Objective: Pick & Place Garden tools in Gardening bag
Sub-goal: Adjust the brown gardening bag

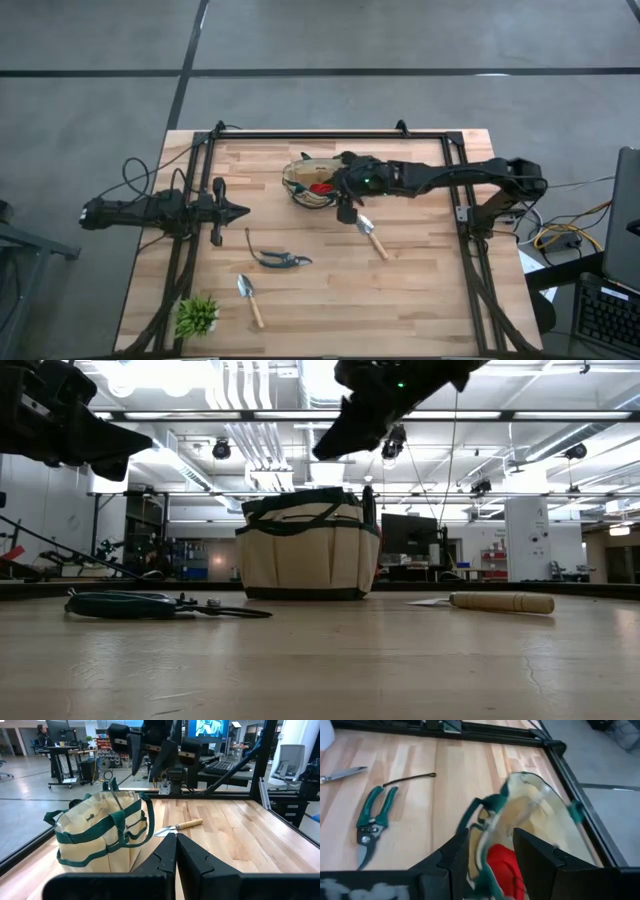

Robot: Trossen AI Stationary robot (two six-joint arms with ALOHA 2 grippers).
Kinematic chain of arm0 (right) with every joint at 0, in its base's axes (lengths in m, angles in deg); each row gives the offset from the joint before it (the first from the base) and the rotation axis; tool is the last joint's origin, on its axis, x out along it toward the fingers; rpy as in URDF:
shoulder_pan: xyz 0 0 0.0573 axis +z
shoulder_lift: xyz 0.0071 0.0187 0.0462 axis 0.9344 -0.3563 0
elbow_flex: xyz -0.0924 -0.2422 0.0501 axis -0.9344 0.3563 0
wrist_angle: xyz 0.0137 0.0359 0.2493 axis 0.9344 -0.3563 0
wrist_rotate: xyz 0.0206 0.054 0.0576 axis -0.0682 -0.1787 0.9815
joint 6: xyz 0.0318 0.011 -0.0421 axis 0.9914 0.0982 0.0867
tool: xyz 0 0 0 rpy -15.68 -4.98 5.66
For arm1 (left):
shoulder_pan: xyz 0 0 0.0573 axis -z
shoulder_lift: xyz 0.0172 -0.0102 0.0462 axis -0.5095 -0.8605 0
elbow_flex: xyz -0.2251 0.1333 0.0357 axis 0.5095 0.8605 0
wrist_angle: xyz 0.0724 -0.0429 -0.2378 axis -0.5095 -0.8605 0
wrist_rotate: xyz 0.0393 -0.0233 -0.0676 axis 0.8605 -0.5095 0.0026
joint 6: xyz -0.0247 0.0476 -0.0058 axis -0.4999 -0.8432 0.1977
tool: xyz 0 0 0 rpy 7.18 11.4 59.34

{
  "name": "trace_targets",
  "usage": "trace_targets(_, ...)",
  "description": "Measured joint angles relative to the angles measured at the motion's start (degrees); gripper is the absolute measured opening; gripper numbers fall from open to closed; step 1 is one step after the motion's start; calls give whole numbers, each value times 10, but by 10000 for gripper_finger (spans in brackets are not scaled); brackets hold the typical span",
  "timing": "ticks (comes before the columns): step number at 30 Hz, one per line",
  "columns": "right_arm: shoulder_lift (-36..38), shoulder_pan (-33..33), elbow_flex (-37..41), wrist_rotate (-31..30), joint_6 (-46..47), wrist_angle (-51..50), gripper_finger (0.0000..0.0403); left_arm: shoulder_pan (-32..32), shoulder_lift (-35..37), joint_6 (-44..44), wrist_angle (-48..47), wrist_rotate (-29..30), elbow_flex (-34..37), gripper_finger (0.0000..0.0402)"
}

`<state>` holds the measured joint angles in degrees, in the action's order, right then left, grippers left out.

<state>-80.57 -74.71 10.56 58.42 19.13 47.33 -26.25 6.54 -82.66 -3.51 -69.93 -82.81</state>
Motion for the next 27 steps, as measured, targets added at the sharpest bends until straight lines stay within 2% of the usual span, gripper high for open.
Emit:
trace_targets(14, -126, -4, -180, 0, -26, -115, 151, 0, 0, 0, 0, 0, 0, 14)
trace_targets(27, -134, -37, -181, 0, -17, -139, 149, 0, 0, 0, 0, 0, 0, 14)
